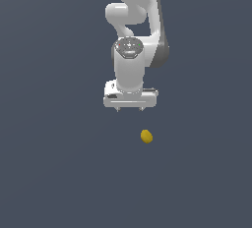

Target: Pick up the object and move it to a goal position.

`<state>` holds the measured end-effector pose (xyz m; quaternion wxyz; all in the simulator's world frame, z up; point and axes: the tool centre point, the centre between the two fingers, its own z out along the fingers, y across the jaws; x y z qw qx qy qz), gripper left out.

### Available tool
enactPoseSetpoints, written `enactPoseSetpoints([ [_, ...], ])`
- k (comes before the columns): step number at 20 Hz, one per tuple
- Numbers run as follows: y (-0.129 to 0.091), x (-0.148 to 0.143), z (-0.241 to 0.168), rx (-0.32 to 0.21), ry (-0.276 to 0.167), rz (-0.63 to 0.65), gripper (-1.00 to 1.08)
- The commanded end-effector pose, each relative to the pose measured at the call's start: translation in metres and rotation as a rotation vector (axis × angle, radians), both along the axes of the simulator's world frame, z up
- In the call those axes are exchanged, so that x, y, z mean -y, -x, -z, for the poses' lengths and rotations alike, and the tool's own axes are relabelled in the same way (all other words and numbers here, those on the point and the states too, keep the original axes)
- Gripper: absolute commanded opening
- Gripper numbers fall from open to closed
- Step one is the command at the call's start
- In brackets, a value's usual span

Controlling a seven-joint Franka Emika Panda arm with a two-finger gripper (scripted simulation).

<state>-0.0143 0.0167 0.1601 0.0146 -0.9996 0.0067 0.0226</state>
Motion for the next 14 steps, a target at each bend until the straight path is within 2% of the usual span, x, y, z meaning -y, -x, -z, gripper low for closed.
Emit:
enactPoseSetpoints([
  [1,0.0,0.0,0.0,0.0,0.0,0.0,1.0],
  [8,0.007,-0.023,0.009,-0.026,-0.026,-0.043,1.0],
  [14,0.007,-0.025,0.01,-0.028,-0.027,-0.043,1.0],
])
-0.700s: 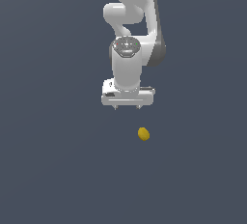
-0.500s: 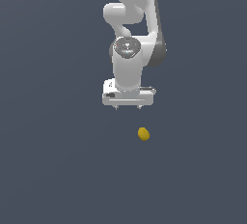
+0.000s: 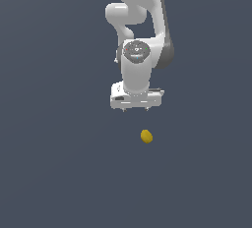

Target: Pick up the object and move it to a goal position.

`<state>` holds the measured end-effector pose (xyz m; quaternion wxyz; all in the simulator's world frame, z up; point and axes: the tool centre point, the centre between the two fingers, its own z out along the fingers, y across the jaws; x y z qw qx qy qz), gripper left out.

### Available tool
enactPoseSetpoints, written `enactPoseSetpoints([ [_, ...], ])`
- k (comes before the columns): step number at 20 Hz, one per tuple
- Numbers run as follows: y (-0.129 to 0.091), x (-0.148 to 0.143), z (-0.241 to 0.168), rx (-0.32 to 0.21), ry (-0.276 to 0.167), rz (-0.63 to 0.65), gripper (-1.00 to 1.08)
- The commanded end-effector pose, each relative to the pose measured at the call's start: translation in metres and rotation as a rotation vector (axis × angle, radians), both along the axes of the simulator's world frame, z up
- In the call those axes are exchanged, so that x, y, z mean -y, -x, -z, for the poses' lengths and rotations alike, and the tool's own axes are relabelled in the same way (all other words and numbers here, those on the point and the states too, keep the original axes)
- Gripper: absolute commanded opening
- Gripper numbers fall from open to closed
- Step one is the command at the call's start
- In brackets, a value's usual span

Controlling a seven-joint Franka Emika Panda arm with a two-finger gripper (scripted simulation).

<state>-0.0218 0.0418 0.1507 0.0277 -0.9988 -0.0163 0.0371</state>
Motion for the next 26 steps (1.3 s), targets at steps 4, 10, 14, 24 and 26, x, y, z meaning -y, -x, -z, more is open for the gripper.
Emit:
enactPoseSetpoints([
  [4,-0.006,-0.003,0.004,0.003,0.004,0.022,1.0],
  [10,-0.021,-0.013,0.017,0.014,0.017,0.08,1.0],
  [14,-0.036,-0.023,0.029,0.025,0.03,0.138,1.0],
  [24,-0.066,-0.048,0.062,0.056,0.058,0.271,1.0],
  [26,-0.069,-0.051,0.066,0.06,0.061,0.286,1.0],
])
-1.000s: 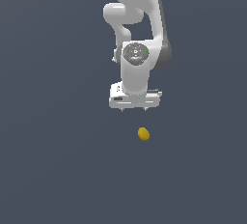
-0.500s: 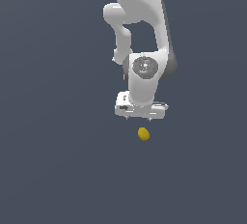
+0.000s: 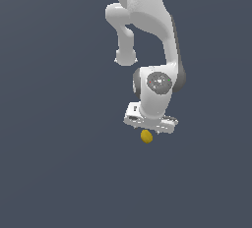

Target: Pick up the object and move it to a goal position.

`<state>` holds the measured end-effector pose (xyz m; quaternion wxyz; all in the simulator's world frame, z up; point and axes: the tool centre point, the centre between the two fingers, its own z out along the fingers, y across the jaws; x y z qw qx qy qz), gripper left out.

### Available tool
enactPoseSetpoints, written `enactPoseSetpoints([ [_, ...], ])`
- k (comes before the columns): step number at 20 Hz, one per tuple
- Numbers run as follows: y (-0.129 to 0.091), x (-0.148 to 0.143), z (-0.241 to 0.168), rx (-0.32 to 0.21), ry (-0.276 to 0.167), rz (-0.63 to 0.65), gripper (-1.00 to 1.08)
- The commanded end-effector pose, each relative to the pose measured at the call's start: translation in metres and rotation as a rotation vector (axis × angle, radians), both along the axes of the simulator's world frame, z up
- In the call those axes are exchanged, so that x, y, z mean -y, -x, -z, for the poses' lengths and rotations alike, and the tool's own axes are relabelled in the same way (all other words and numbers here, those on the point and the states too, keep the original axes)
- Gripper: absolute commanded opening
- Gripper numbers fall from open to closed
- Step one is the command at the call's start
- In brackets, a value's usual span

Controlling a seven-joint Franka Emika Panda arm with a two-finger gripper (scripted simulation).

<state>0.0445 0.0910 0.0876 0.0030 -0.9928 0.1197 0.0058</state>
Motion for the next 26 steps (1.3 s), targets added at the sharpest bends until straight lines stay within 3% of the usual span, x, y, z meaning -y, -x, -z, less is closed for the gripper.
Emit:
enactPoseSetpoints([
  [1,-0.004,-0.004,0.005,0.006,0.004,0.02,1.0],
  [11,-0.007,-0.007,0.012,0.009,0.007,0.033,1.0],
  [26,-0.008,-0.007,0.059,0.011,0.008,0.037,1.0],
])
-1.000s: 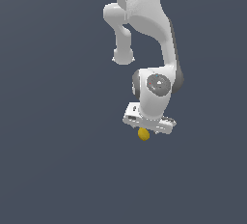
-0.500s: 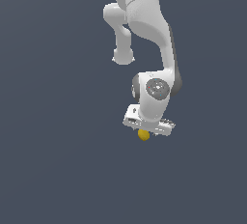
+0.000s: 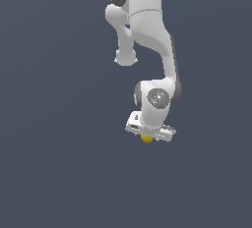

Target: Pick up the object and move it to a goal position.

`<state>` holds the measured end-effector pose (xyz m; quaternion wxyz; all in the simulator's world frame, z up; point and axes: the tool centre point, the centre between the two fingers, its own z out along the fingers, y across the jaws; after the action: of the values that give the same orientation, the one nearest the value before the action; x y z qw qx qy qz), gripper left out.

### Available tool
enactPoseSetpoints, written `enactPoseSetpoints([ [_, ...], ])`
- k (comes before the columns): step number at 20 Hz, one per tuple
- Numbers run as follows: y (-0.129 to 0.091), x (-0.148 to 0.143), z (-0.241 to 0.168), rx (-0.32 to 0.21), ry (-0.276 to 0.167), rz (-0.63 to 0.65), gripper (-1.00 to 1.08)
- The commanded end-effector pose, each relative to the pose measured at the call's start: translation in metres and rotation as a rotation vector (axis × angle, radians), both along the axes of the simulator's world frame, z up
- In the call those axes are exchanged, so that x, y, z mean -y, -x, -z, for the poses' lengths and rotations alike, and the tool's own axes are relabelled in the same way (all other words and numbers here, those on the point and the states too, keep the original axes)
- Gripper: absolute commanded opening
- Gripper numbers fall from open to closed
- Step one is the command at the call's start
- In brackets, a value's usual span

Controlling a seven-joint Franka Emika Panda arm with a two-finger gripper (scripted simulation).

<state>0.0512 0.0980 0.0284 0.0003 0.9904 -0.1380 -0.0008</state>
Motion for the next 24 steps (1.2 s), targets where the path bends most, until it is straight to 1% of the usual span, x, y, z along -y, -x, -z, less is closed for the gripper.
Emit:
enactPoseSetpoints([
  [1,-0.001,0.0,0.0,0.002,0.0,0.0,-1.0],
  [15,0.0,0.0,-0.004,0.001,0.0,0.0,-1.0],
  [20,0.004,0.003,-0.019,0.001,0.0,0.0,-1.0],
  [24,0.008,0.006,-0.042,0.001,0.0,0.0,-1.0],
])
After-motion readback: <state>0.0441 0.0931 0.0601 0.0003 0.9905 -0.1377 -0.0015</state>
